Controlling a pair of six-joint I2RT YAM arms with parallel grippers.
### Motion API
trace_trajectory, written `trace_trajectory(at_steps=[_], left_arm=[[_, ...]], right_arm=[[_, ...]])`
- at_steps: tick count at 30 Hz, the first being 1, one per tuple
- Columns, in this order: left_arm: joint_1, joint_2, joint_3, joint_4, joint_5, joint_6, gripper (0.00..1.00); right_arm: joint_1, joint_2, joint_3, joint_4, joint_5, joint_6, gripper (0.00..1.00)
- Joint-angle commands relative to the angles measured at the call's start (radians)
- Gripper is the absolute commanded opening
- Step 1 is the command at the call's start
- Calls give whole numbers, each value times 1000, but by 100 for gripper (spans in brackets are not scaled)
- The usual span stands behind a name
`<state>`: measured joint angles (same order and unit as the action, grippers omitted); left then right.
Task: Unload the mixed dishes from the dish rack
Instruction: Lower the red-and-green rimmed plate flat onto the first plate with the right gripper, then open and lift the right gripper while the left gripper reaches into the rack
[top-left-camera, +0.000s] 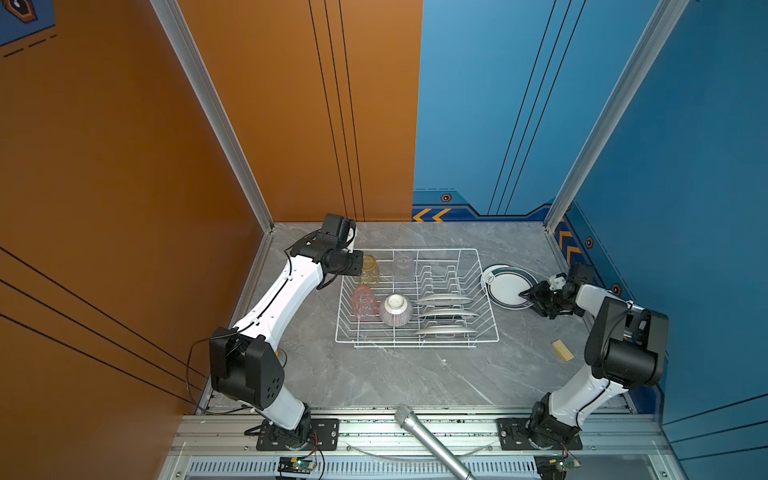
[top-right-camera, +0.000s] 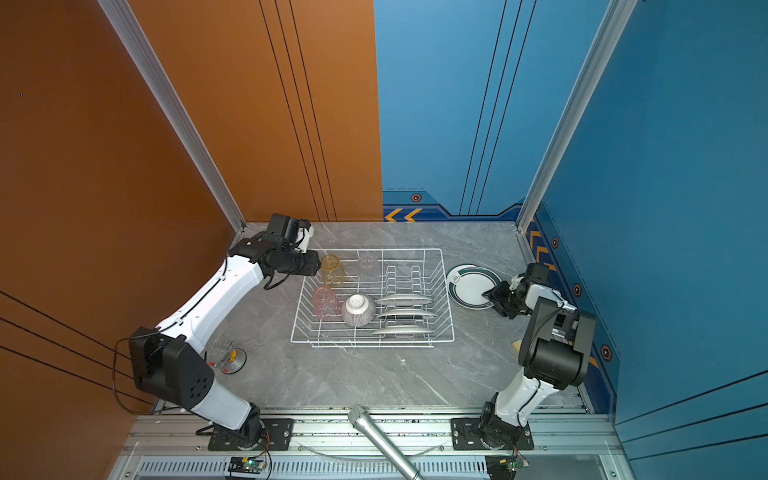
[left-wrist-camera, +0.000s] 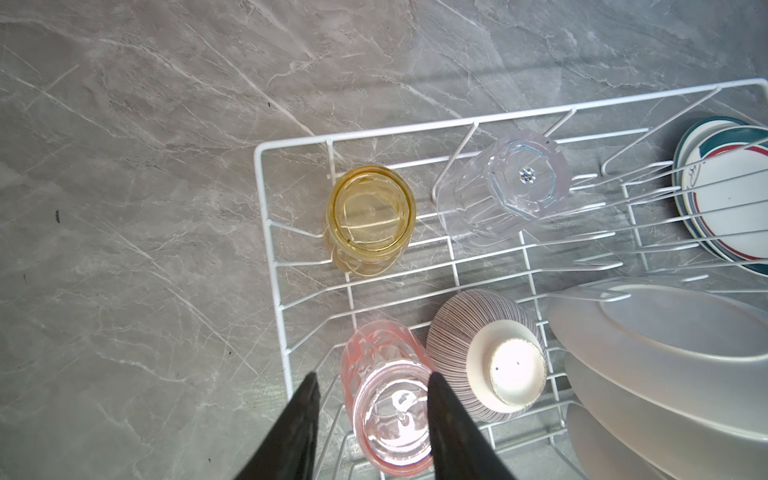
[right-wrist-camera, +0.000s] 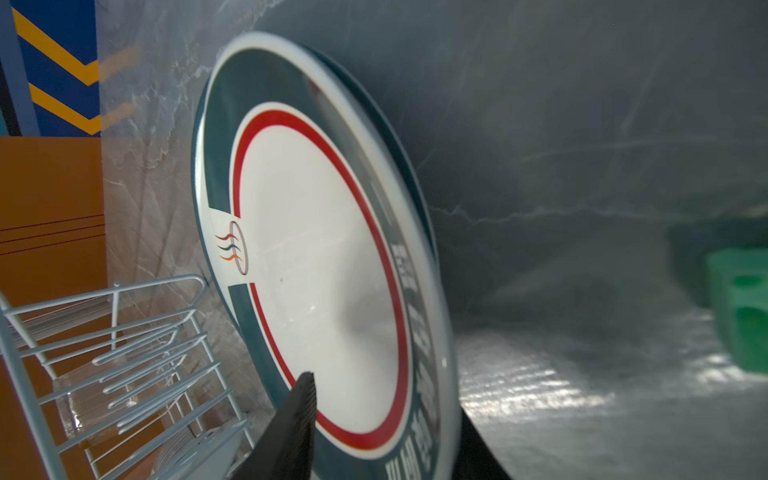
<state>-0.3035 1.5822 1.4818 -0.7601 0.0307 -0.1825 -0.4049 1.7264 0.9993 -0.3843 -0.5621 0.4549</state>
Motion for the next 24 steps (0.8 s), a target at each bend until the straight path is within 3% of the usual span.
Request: trace_trajectory(at_steps=[1, 24], left_arm=[[-10, 15, 28, -16, 18, 9, 44], [-37, 5, 21, -17, 12, 28, 43]], right_arm=[[12, -34, 31, -71, 62, -48, 45], [147, 32, 147, -189, 291, -67, 71]])
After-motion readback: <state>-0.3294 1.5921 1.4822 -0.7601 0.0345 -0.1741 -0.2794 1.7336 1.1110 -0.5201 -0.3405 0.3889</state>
